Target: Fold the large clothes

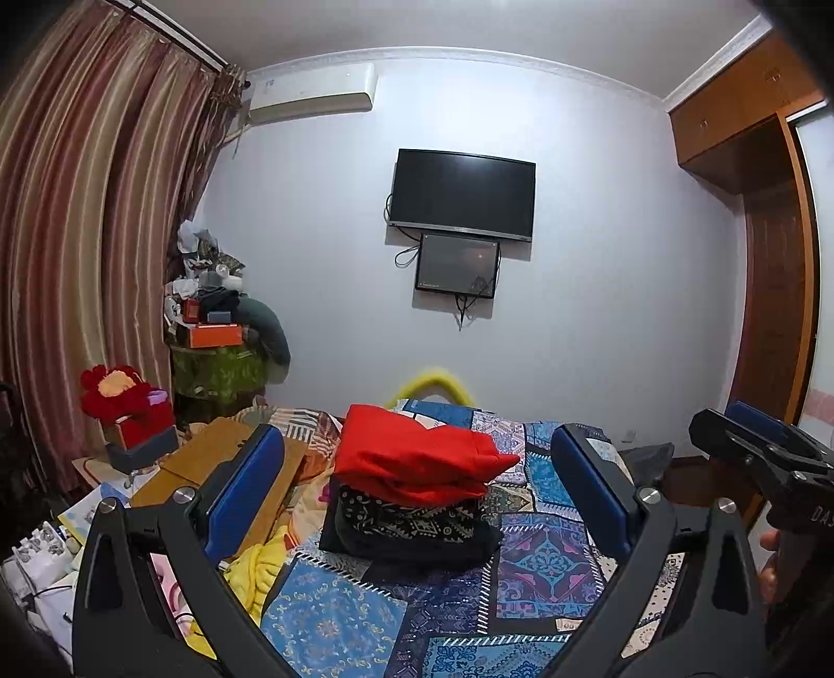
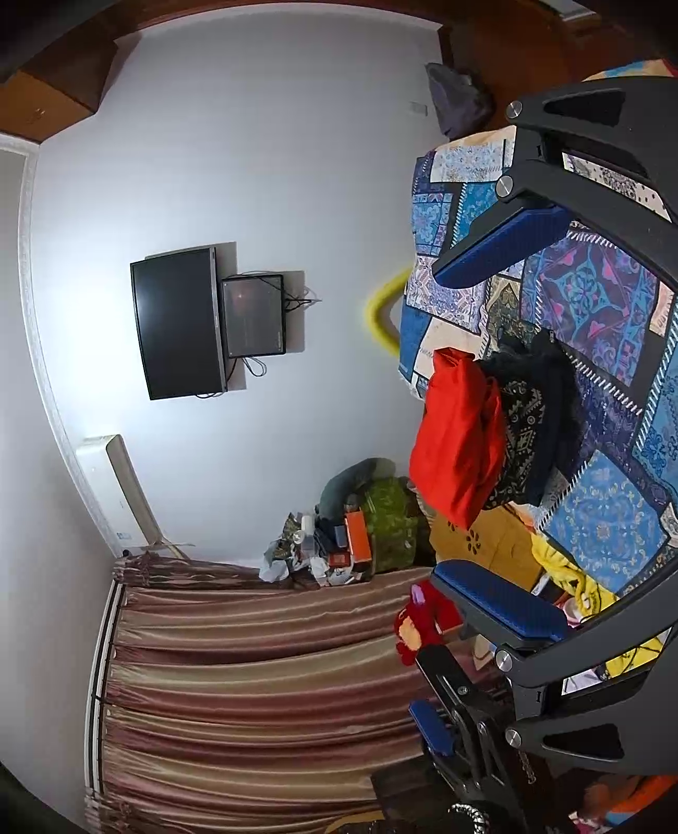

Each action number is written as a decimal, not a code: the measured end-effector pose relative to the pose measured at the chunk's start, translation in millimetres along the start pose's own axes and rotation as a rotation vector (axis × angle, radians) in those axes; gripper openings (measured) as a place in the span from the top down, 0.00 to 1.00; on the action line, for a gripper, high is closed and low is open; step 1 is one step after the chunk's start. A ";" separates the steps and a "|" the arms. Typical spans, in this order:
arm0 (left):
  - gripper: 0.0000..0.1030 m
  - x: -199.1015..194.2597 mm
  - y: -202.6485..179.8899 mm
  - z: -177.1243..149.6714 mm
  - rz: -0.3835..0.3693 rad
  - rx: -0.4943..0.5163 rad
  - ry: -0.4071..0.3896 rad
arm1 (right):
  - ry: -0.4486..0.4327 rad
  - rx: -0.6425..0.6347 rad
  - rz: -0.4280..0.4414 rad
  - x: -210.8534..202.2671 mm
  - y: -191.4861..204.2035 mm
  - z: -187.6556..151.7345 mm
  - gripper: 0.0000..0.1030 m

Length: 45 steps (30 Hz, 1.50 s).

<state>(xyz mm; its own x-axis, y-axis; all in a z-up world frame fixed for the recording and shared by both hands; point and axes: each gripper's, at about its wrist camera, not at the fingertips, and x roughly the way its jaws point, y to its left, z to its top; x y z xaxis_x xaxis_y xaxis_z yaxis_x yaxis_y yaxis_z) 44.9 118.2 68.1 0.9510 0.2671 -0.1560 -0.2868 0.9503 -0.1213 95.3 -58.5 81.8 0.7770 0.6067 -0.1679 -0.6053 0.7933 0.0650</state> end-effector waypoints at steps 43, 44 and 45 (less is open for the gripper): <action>0.01 9.6 -10.0 -4.9 -0.070 0.018 0.038 | 0.009 0.025 -0.013 4.7 -0.4 -0.1 0.00; 0.01 10.2 -9.4 -4.6 -0.070 0.018 0.039 | 0.010 0.025 -0.013 4.6 -0.4 -0.1 0.00; 0.01 10.4 -9.2 -4.9 -0.068 0.017 0.039 | 0.011 0.023 -0.014 4.5 -0.2 -0.3 0.00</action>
<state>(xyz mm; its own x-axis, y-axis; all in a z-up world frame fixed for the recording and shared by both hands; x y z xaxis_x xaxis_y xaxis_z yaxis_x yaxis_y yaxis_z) 56.9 111.5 62.8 0.9628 0.1958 -0.1861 -0.2195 0.9686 -0.1164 98.9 -56.0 80.7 0.7834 0.5950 -0.1794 -0.5901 0.8028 0.0855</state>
